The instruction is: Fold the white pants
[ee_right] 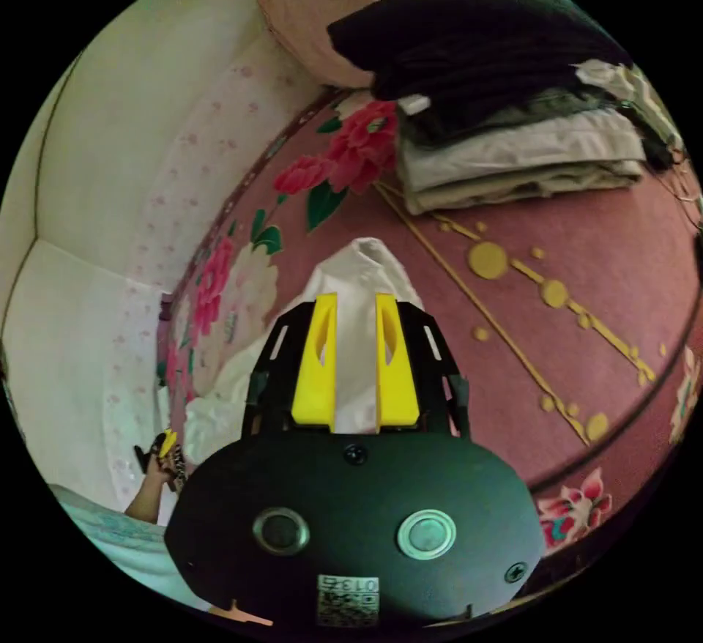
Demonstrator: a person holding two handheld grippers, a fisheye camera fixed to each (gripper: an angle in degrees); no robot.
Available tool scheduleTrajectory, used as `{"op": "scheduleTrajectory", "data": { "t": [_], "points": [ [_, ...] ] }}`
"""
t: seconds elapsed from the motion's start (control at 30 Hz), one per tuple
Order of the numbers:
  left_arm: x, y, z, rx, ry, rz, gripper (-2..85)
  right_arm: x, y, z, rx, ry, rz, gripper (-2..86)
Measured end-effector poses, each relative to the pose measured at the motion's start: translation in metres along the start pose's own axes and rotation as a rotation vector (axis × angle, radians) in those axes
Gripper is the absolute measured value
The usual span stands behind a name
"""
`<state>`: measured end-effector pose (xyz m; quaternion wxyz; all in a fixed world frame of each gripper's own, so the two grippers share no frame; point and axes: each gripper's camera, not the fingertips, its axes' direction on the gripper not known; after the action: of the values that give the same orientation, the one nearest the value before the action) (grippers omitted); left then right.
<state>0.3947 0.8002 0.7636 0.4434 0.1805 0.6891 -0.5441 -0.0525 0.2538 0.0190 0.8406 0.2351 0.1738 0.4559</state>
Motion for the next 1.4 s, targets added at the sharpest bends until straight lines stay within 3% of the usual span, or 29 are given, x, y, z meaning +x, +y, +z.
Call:
{"op": "scheduleTrajectory", "data": {
  "t": [0.1,0.27,0.47,0.6,0.67,0.77,0.8,0.9,1.07,1.13,1.23,1.33,1.4],
  "points": [
    [-0.006,0.042,-0.002,-0.017,-0.172,-0.113,16.3,0.027,0.024,-0.002,-0.094,0.105,0.060,10.3],
    [-0.018,0.081,0.015,0.052,0.011,-0.319,17.6,0.037,0.034,0.017,-0.139,0.025,0.143,11.5],
    [0.005,0.086,0.002,0.047,-0.237,-0.357,22.8,0.001,0.002,0.036,-0.240,0.173,0.069,4.8],
    [0.000,0.076,0.030,0.002,-0.095,-0.414,23.0,-0.003,-0.013,0.025,-0.255,0.144,0.057,3.6],
    [0.008,0.068,0.036,-0.019,-0.192,-0.463,20.3,-0.003,-0.017,0.017,-0.249,0.122,0.049,3.3],
    [0.025,0.050,0.046,-0.142,-0.305,-0.396,11.4,-0.005,-0.027,0.005,-0.259,0.089,0.044,3.0],
    [0.034,0.043,0.045,-0.106,-0.182,-0.275,3.4,-0.009,-0.033,0.000,-0.270,0.095,0.011,2.9],
    [0.050,0.028,0.040,-0.126,-0.177,-0.248,1.7,-0.031,-0.050,-0.021,-0.309,0.156,-0.150,2.7],
    [0.095,0.019,0.015,-0.085,-0.228,0.068,1.0,-0.067,-0.063,-0.080,-0.321,0.333,-0.386,2.6],
    [0.100,0.027,0.027,-0.183,-0.287,0.155,1.0,-0.068,-0.054,-0.100,-0.317,0.423,-0.453,2.7],
    [0.085,0.039,0.062,-0.319,-0.306,0.097,1.5,-0.036,-0.035,-0.090,-0.380,0.438,-0.369,3.0],
    [0.081,0.044,0.064,-0.260,-0.210,-0.055,2.5,-0.005,-0.005,-0.075,-0.472,0.482,-0.250,4.3],
    [0.086,0.044,0.052,-0.214,-0.192,-0.079,3.7,0.003,-0.001,-0.096,-0.391,0.445,-0.153,7.0]
  ]
}}
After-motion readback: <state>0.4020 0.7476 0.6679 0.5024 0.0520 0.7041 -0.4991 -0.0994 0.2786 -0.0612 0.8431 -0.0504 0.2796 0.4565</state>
